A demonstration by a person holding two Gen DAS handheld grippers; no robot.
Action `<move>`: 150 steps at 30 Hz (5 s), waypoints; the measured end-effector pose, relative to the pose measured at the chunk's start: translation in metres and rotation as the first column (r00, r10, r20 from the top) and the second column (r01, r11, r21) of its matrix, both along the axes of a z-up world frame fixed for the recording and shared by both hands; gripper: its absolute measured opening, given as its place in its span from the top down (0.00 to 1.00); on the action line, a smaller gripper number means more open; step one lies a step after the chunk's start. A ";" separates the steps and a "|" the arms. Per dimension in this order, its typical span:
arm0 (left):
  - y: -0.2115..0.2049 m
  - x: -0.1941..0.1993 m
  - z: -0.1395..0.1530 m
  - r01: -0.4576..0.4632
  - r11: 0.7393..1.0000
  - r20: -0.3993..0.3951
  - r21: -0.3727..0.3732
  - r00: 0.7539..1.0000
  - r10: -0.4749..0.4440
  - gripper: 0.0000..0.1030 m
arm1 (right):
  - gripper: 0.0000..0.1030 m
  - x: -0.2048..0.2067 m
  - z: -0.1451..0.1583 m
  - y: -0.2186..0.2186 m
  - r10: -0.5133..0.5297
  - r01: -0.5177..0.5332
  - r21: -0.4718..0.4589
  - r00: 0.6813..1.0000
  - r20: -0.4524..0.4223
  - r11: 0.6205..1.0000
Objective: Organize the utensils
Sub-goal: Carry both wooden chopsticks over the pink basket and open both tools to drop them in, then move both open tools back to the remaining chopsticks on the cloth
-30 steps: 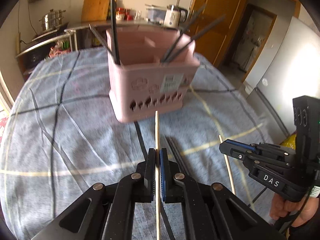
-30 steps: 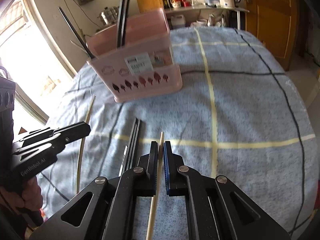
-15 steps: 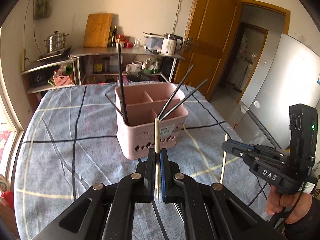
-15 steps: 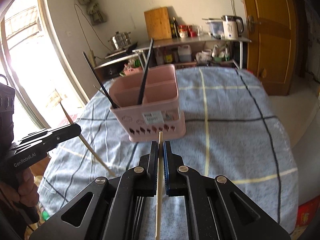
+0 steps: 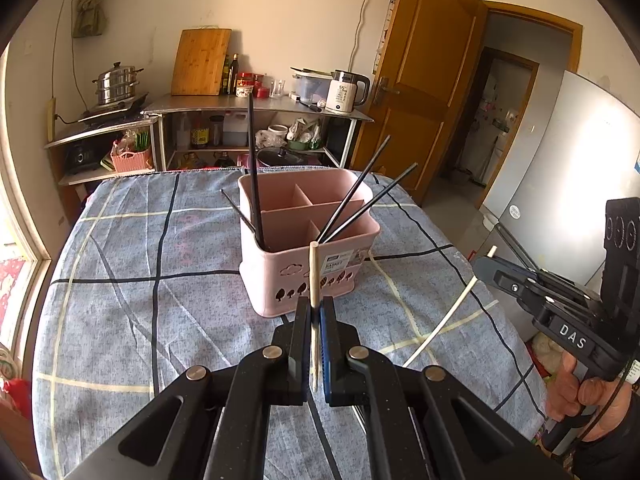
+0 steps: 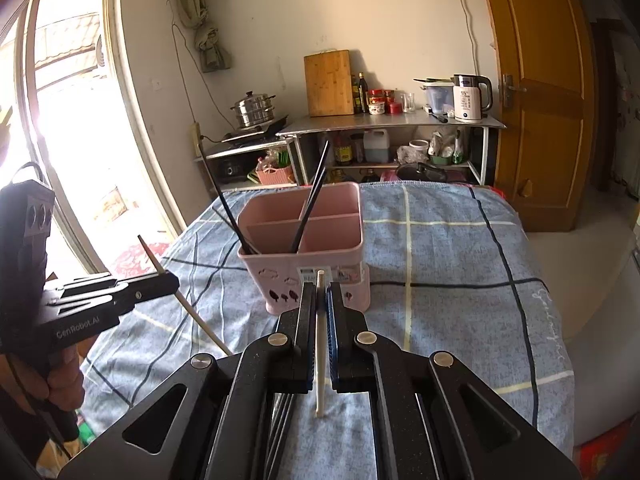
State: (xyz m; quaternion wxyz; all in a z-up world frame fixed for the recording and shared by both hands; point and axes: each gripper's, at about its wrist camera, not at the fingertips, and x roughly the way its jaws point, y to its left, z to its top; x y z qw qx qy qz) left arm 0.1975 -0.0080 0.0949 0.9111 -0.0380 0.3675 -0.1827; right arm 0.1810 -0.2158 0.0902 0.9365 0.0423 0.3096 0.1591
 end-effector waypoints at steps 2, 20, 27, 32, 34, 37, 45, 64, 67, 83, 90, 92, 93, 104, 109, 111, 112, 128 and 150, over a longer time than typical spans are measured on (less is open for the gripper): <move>0.000 -0.003 -0.002 0.001 1.000 -0.005 0.001 1.000 -0.001 0.96 | 0.95 -0.007 0.001 -0.001 0.000 0.000 -0.003 1.000 0.003 1.000; 0.001 -0.050 -0.013 0.013 1.000 -0.048 0.019 0.999 -0.012 0.96 | 0.95 -0.045 0.002 -0.008 0.015 -0.016 -0.040 0.999 -0.034 0.999; 0.001 -0.054 -0.003 0.007 1.000 -0.034 0.018 0.999 -0.006 0.96 | 0.95 -0.048 0.005 -0.010 0.013 -0.014 -0.023 1.000 -0.015 1.000; 0.001 -0.048 0.014 0.004 1.000 -0.001 0.006 1.000 -0.004 0.97 | 0.95 -0.043 0.017 -0.007 0.020 -0.020 -0.007 1.000 0.015 1.000; 0.001 -0.043 0.023 0.006 1.000 0.014 0.003 1.000 -0.006 0.97 | 0.95 -0.039 0.023 -0.005 0.024 -0.024 -0.001 0.999 0.032 1.000; 0.000 -0.035 0.036 0.002 1.000 0.044 0.001 0.999 -0.002 0.97 | 0.95 -0.032 0.037 0.000 0.033 -0.034 0.011 0.997 0.070 0.999; 0.003 0.003 0.074 -0.027 1.000 0.122 0.001 0.992 0.027 0.97 | 0.95 -0.002 0.071 0.017 0.044 -0.049 0.029 0.985 0.164 0.998; 0.007 0.080 0.064 -0.054 0.999 0.139 0.003 0.989 0.053 0.96 | 0.95 0.062 0.069 0.050 0.062 -0.065 0.006 0.976 0.208 0.998; 0.005 0.084 0.050 -0.044 0.999 0.120 0.014 0.992 0.042 0.96 | 0.95 0.065 0.059 0.054 0.071 -0.070 -0.012 0.980 0.187 0.997; 0.004 0.088 0.017 -0.036 0.998 0.067 0.046 0.997 0.033 0.95 | 0.94 0.075 0.028 0.054 0.092 -0.090 -0.031 0.993 0.070 0.995; 0.013 0.065 0.023 -0.047 0.999 0.094 0.018 0.995 0.045 0.91 | 0.86 0.058 0.038 0.045 0.088 -0.088 -0.005 0.991 0.100 0.996; 0.014 0.054 0.025 -0.048 0.999 0.107 0.009 0.993 0.046 0.90 | 0.85 0.050 0.039 0.042 0.085 -0.086 0.001 0.991 0.108 0.996; 0.016 0.048 0.026 -0.050 0.999 0.115 0.004 0.992 0.049 0.90 | 0.85 0.046 0.040 0.040 0.080 -0.081 0.004 0.990 0.112 0.997; 0.021 -0.008 0.010 -0.063 0.998 0.122 -0.010 0.991 0.064 0.90 | 0.84 0.004 0.020 0.018 0.055 -0.058 0.036 0.996 0.070 0.998; 0.017 -0.032 -0.006 -0.058 0.998 0.103 -0.011 0.993 0.059 0.90 | 0.84 -0.014 0.003 0.010 0.043 -0.043 0.030 0.999 0.025 0.999; 0.016 -0.042 -0.013 -0.055 0.998 0.094 -0.009 0.994 0.056 0.90 | 0.84 -0.021 -0.003 0.006 0.036 -0.036 0.026 0.999 0.011 0.999; 0.015 -0.046 -0.016 -0.054 0.999 0.091 -0.007 0.994 0.054 0.90 | 0.84 -0.025 -0.007 0.003 0.032 -0.032 0.024 1.000 0.002 0.999; 0.003 -0.080 -0.050 -0.024 1.000 0.017 0.002 1.000 0.024 0.90 | 0.84 -0.053 -0.047 -0.002 0.040 -0.038 0.017 0.994 -0.102 0.999; -0.001 -0.064 -0.093 -0.020 1.000 -0.106 -0.009 0.994 0.019 0.90 | 0.84 -0.024 -0.120 0.032 0.090 -0.097 -0.007 0.951 -0.296 0.995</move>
